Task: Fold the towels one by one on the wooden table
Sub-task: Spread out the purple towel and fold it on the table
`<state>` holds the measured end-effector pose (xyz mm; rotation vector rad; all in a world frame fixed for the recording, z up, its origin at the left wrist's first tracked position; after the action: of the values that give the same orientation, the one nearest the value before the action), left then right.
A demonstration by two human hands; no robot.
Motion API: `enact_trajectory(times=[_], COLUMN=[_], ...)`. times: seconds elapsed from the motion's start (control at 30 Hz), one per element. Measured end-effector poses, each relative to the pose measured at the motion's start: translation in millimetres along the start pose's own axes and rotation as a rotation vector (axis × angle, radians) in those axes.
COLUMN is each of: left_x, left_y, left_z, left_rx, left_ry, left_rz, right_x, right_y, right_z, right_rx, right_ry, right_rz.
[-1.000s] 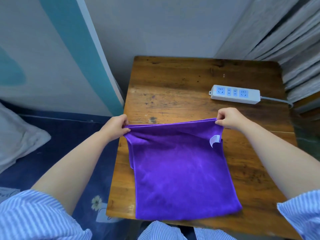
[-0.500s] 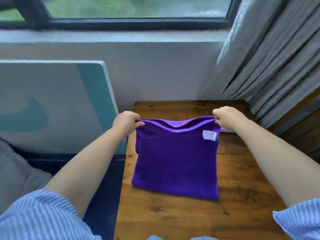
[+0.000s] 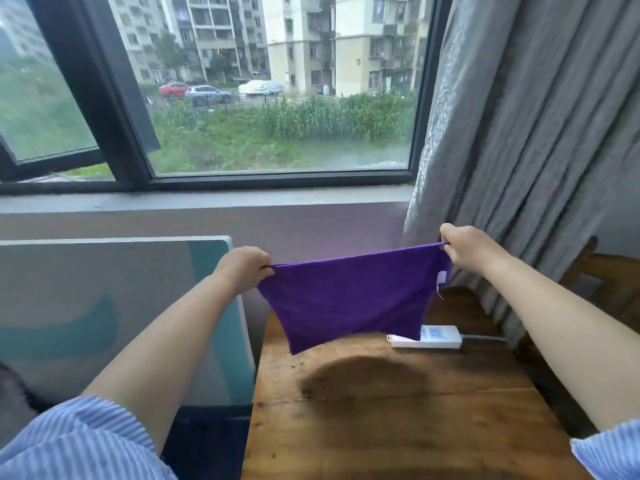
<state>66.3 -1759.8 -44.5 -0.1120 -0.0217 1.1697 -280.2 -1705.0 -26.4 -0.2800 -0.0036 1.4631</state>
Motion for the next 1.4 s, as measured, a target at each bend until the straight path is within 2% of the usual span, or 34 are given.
enact_trajectory(times=[0.13, 0.3, 0.4, 0.53, 0.73, 0.83, 1.0, 1.23, 1.4], left_x=[-1.7, -6.1, -7.8, -7.9, -10.5, -8.4, -4.5, -0.3, 5.5], left_y=[10.1, 17.0, 30.4, 36.6, 43.8, 45.1, 52.1, 62.2, 62.1], left_z=[8.5, 22.3, 33.3, 41.4, 41.2, 37.8, 39.4, 27.2, 18.3], left_rx=[-0.01, 0.323, 0.358, 0.392, 0.728, 0.832, 0.669, 0.151, -0.026], left_ry=[0.001, 0.161, 0.198, 0.197, 0.203, 0.145, 0.082, -0.016, 0.075], left_rz=[0.012, 0.06, 0.005, -0.012, -0.061, -0.107, -0.238, -0.435, -0.539], right_x=[-5.4, -8.6, -10.7, -12.8, -18.9, -22.8, -25.7, -19.5, -20.0], right_y=[8.8, 24.9, 33.6, 42.8, 60.9, 64.5, 66.9, 66.9, 58.5], right_z=[14.3, 21.2, 19.6, 20.3, 20.7, 20.7, 15.9, -0.2, -4.0], right_rx=[-0.016, -0.047, -0.083, -0.119, -0.109, -0.108, -0.081, -0.028, -0.004], right_ry=[0.024, 0.059, 0.075, 0.086, 0.129, 0.136, 0.125, 0.032, 0.025], right_rz=[0.001, -0.035, -0.07, -0.095, -0.174, -0.179, -0.178, -0.214, -0.22])
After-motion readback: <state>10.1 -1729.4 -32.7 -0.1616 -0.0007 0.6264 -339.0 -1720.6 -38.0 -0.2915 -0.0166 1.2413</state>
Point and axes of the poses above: each hand's wrist, its own x-axis away from the middle knuckle, its own z-axis out of the back of the hand, y = z × x, the point moved 3 cm from there along -x, towards the middle knuckle, and after that the axes turned 2 degrees about -z, right-handed, at the moved point
